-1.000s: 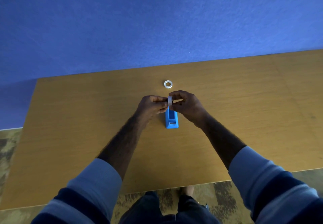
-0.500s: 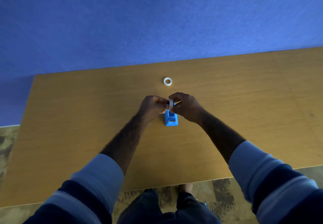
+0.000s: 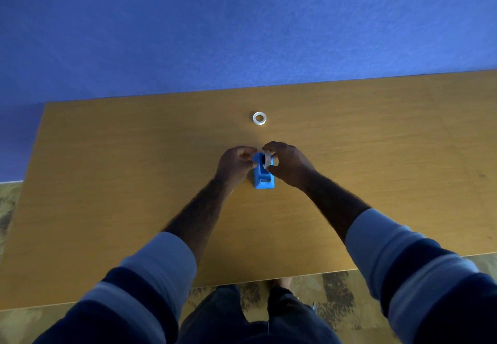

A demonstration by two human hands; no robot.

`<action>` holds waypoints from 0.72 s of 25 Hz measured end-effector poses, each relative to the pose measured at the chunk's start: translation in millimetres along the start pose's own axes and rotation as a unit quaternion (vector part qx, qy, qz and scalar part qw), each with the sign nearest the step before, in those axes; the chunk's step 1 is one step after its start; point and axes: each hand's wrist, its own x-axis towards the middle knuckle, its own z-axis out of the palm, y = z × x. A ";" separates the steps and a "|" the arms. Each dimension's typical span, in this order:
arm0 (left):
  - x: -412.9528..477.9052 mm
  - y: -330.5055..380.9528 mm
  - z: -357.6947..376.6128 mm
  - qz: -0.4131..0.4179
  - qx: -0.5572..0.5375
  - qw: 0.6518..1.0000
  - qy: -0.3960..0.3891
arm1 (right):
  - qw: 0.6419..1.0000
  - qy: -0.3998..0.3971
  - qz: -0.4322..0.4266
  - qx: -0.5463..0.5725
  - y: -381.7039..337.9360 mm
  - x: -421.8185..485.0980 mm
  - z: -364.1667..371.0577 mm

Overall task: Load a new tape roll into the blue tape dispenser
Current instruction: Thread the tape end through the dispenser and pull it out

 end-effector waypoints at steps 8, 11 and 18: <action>1.8 -11.1 -1.0 -0.015 0.012 1.000 -0.014 | 0.999 0.027 -0.009 -0.018 5.4 5.0 11.2; 2.4 -10.3 1.8 -0.025 0.018 0.999 -0.021 | 0.999 0.028 -0.021 -0.036 5.9 5.3 13.6; 4.7 -8.8 2.6 -0.027 0.032 0.999 -0.027 | 0.999 0.022 -0.005 -0.036 5.8 7.6 17.8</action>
